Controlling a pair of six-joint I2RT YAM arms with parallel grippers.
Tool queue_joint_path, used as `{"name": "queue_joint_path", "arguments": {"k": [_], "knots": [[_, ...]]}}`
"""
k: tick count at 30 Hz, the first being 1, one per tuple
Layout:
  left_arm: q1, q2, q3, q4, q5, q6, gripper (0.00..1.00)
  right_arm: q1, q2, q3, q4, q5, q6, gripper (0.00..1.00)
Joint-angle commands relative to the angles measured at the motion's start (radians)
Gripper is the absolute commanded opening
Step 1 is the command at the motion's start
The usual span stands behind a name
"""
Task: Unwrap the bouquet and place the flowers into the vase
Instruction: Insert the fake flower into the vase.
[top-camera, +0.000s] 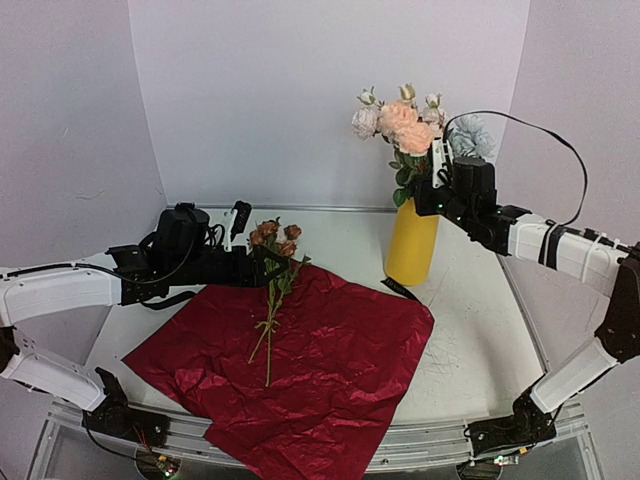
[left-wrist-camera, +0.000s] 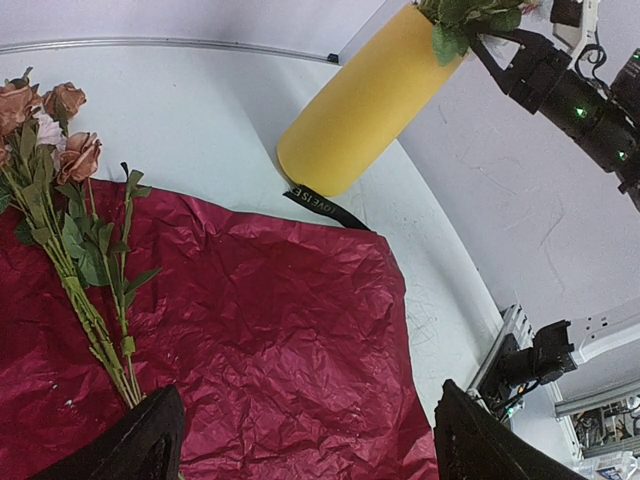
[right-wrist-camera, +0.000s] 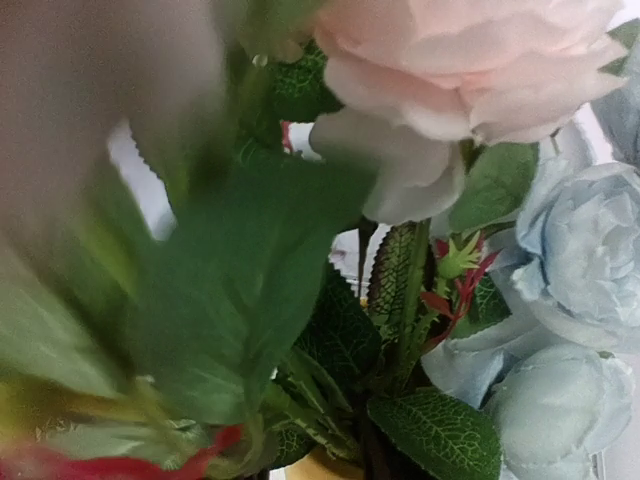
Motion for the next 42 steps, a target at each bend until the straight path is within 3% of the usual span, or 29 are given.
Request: {"name": "queue_joint_path", "arguments": {"k": [1,5,12,16,21,35,40,42], "knots": [[0.001,-0.016,0.009,0.038,-0.015,-0.005,0.88,0.003,-0.101,-0.026,-0.007,-0.030,0.008,0.38],[0.001,-0.011,0.012,0.038,-0.013,-0.005,0.88,0.004,-0.167,-0.064,-0.011,-0.051,0.001,0.48],[0.001,0.001,0.021,0.038,0.001,-0.008,0.88,0.003,-0.234,-0.075,-0.014,-0.107,-0.043,0.55],[0.001,-0.003,0.016,0.038,-0.021,-0.016,0.88,0.003,-0.236,-0.046,-0.023,-0.155,-0.061,0.55],[0.005,0.008,0.012,-0.011,-0.154,-0.087,0.88,0.004,-0.210,-0.010,-0.026,-0.185,-0.055,0.55],[0.034,0.035,0.012,-0.059,-0.203,-0.121,0.89,-0.006,0.041,0.234,-0.098,-0.079,-0.084,0.42],[0.041,0.057,0.005,-0.066,-0.205,-0.125,0.89,-0.005,0.072,0.274,-0.132,-0.139,-0.036,0.42],[0.041,0.069,0.003,-0.067,-0.209,-0.125,0.89,-0.005,0.056,0.257,-0.137,-0.165,-0.030,0.46]]}}
